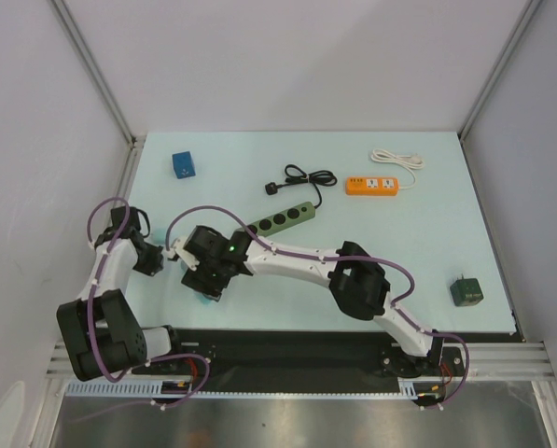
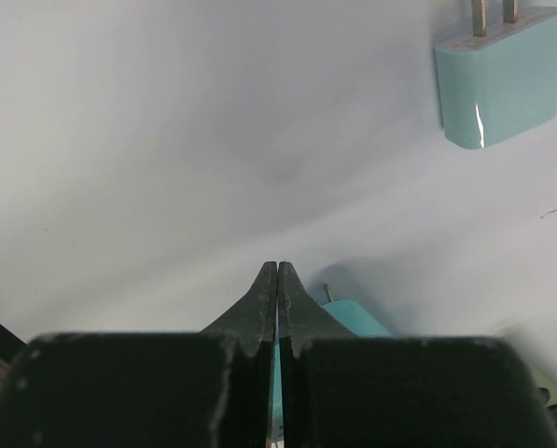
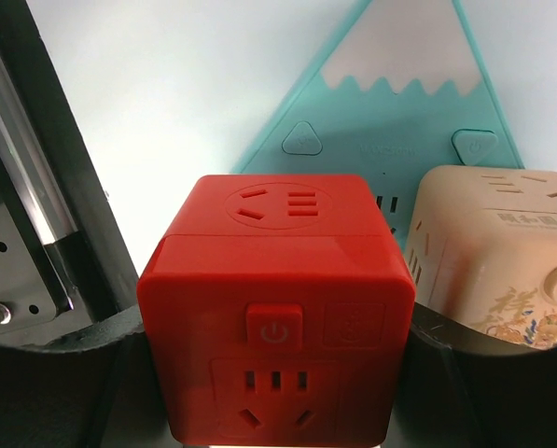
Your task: Insert the plug
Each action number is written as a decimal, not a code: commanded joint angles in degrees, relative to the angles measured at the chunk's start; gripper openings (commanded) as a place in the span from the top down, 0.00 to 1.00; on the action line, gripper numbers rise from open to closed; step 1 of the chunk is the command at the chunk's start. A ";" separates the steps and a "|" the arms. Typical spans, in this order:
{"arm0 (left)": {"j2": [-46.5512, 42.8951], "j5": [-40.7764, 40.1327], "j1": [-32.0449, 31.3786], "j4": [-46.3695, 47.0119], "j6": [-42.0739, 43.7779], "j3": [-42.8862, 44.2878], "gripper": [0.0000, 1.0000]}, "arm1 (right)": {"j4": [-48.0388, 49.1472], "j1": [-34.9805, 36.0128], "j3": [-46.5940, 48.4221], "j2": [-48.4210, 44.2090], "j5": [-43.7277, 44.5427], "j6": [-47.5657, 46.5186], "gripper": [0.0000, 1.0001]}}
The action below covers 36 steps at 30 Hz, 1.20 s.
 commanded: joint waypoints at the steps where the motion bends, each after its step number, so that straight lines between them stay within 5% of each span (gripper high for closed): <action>1: -1.78 -0.40 0.83 1.20 1.60 -0.20 1.00 | 2.73 0.60 -0.02 -0.55 -0.89 1.32 1.00; 36: -5.56 -2.16 0.83 2.25 1.86 -2.57 1.00 | 1.41 -0.89 2.79 -0.46 0.69 6.86 1.00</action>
